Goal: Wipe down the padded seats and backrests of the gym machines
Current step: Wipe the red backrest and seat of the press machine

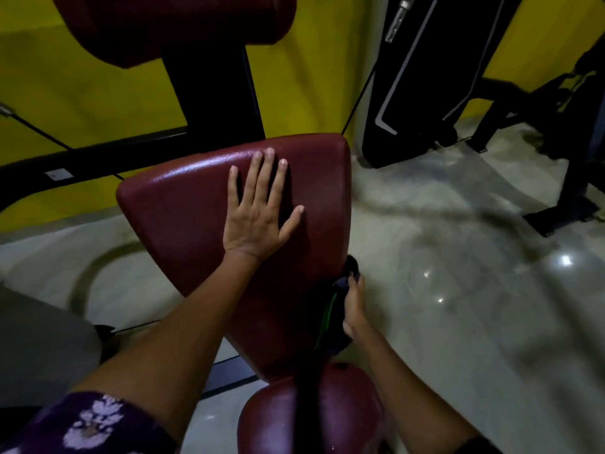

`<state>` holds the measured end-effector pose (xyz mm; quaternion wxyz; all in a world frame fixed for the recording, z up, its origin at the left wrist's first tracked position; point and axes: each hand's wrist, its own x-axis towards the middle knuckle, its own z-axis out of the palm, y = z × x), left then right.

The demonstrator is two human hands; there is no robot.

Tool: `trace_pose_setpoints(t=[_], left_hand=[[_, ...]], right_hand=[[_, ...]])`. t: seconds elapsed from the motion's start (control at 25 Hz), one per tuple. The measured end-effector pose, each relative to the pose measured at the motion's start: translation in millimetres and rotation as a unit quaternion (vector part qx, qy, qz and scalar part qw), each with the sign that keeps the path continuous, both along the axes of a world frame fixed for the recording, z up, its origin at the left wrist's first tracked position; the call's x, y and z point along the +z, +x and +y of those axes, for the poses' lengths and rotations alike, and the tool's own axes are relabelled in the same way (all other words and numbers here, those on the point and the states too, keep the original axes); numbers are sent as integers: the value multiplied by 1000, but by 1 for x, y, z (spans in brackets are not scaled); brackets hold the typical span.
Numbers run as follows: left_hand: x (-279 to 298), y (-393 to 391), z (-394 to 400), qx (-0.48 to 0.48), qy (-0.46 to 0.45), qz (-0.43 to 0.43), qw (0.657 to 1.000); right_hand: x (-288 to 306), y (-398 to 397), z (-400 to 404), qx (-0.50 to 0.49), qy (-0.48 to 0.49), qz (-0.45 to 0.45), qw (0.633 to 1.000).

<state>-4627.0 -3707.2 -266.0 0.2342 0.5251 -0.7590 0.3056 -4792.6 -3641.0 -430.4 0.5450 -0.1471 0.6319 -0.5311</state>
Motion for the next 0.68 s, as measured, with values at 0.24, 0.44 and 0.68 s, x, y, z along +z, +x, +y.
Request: trace_pose_setpoints(t=[0.24,0.44,0.68], left_hand=[[0,1,3,22,-1,-26,999],[0,-1,2,29,4,-22,999],[1,-2,2,70,10,0,998]], right_hand=[[34,-6,-20,4,24,-19,1000],[153,-22,-64,59,-188,122,973],[238,-31,-129,284,-277,588,705]])
